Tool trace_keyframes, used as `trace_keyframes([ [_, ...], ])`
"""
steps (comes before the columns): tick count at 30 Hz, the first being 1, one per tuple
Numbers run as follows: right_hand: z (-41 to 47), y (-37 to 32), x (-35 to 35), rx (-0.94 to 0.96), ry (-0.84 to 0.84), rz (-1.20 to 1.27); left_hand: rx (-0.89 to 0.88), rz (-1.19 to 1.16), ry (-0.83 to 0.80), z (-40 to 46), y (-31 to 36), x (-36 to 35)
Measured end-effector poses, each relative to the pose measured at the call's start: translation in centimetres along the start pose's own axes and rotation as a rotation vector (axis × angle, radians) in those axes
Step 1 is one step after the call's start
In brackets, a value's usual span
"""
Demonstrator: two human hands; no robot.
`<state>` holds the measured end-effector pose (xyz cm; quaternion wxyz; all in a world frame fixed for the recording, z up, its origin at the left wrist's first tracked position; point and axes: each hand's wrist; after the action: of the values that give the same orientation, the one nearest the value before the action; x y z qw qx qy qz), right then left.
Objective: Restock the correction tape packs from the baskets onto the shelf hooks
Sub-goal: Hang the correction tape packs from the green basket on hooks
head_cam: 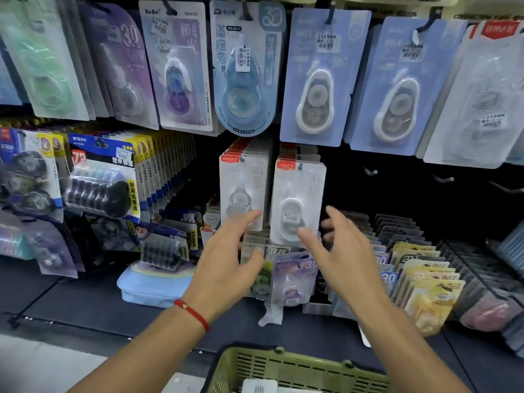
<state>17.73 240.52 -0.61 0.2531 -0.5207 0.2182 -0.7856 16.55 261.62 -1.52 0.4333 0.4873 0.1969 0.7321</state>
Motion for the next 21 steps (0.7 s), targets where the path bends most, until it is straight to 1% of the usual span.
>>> trace_keyframes([
  [1,-0.3,0.3,-0.4,0.092,0.103,-0.138,-0.055,0.113,0.025,0.3,-0.5,0.2],
  [2,-0.5,0.5,-0.9,0.25,0.191,-0.226,-0.095,0.193,0.04,0.7,-1.0,0.3],
  [3,-0.5,0.6,-1.4,0.412,0.23,-0.295,-0.123,0.255,0.045,1.2,-1.5,0.4],
  [4,-0.1,0.7,-2.1,0.534,0.205,-0.353,-0.142,0.31,0.035,1.7,-1.9,0.4],
  [5,0.6,0.8,-2.7,0.597,0.141,-0.41,-0.15,0.357,0.01,2.1,-2.2,0.3],
  [6,1.5,0.8,-3.3,0.599,0.081,-0.476,-0.148,0.397,-0.025,2.4,-2.4,0.2],
  [7,2.5,0.9,-3.9,0.558,0.034,-0.543,-0.143,0.431,-0.059,2.6,-2.7,0.1],
  [9,4.5,1.0,-4.8,0.464,-0.008,-0.63,-0.148,0.489,-0.101,2.7,-3.1,0.0],
  [13,8.2,1.5,-6.0,0.412,0.0,-0.646,-0.159,0.508,-0.105,2.4,-3.9,-0.1],
  [21,14.7,2.6,-7.3,0.264,-0.131,-0.716,-0.18,0.477,-0.103,2.5,-4.2,-0.3],
])
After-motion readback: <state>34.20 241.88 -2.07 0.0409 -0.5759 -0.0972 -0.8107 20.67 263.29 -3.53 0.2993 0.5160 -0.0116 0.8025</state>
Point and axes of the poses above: each hand's wrist, its own z-axis towards the middle knuckle, its own x-axis out of the back of the hand, y = z × x, and after that the axes turned 4 degrees about -y, right-handed
